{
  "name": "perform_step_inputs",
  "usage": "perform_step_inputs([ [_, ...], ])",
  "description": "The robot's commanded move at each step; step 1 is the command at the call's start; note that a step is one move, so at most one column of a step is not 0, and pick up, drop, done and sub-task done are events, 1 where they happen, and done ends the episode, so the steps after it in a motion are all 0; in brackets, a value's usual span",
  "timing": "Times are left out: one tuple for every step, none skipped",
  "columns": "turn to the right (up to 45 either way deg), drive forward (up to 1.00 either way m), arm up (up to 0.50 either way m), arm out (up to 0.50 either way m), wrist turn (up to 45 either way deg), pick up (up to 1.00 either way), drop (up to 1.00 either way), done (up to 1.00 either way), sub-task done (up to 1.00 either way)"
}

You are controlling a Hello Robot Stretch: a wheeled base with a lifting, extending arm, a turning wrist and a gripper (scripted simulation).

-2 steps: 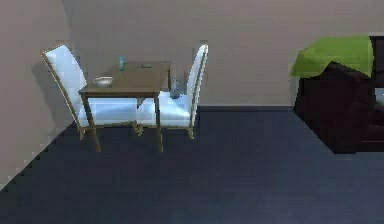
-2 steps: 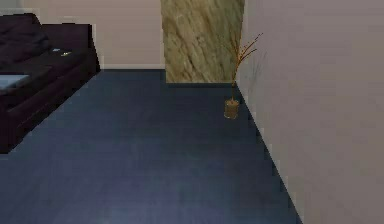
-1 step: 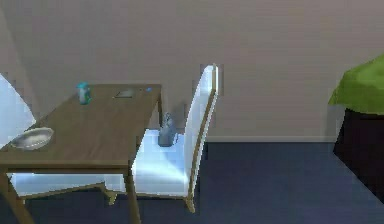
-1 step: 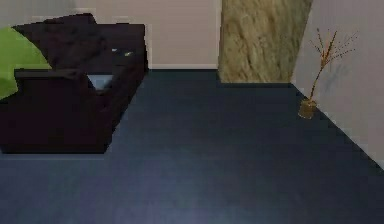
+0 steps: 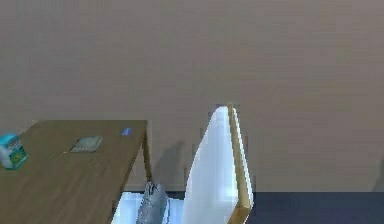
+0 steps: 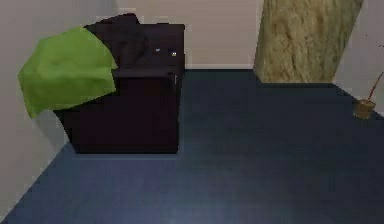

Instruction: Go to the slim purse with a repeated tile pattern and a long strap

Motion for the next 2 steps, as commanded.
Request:
perform_step_inputs([
  [-27.0,0.00,0.00,0.00,0.0,0.00,0.00,0.00,0.00],
  [0.0,0.00,0.00,0.00,0.0,0.00,0.00,1.00,0.00],
])
